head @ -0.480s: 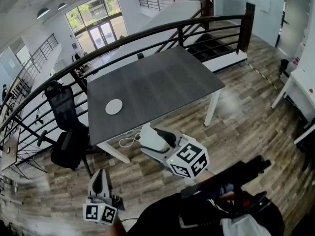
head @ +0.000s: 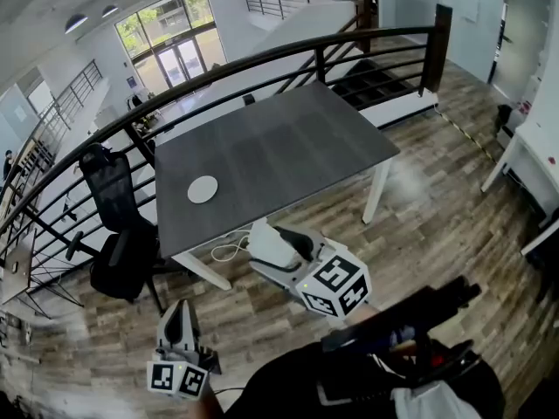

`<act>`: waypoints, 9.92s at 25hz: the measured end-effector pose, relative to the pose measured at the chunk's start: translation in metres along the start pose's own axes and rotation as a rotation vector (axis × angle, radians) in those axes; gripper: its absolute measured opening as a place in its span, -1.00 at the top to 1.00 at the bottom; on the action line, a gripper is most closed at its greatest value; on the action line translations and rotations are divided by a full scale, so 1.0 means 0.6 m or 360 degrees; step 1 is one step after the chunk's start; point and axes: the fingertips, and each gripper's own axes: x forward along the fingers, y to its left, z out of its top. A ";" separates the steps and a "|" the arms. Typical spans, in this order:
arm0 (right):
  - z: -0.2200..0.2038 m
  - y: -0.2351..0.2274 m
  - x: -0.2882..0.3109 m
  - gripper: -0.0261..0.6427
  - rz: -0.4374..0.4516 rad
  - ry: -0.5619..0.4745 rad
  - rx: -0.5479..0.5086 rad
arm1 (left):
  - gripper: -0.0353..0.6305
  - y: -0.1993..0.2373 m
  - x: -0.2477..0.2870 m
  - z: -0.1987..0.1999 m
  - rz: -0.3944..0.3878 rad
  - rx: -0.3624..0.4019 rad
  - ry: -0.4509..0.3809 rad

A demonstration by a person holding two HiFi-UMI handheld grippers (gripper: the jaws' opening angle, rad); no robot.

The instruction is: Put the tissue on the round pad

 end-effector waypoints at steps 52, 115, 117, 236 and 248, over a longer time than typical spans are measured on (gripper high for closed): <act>0.012 0.087 0.172 -0.05 0.0057 -0.0009 -0.0062 | 0.88 0.146 -0.042 0.010 -0.0100 0.0015 0.0029; 0.047 -0.273 0.369 -0.05 0.0233 0.0021 0.0029 | 0.88 0.208 0.354 0.010 0.0108 0.0019 0.0107; 0.051 -0.266 0.393 -0.05 0.0212 0.0023 0.0029 | 0.88 0.236 0.355 0.013 0.0090 0.0008 0.0108; -0.428 -0.459 0.965 -0.05 0.0592 0.1054 -0.0140 | 0.88 0.487 0.489 0.059 0.0917 -0.0087 0.0190; -0.474 -0.470 0.989 -0.05 0.0534 0.1152 -0.0195 | 0.88 0.482 0.468 0.051 0.0993 -0.0092 0.0209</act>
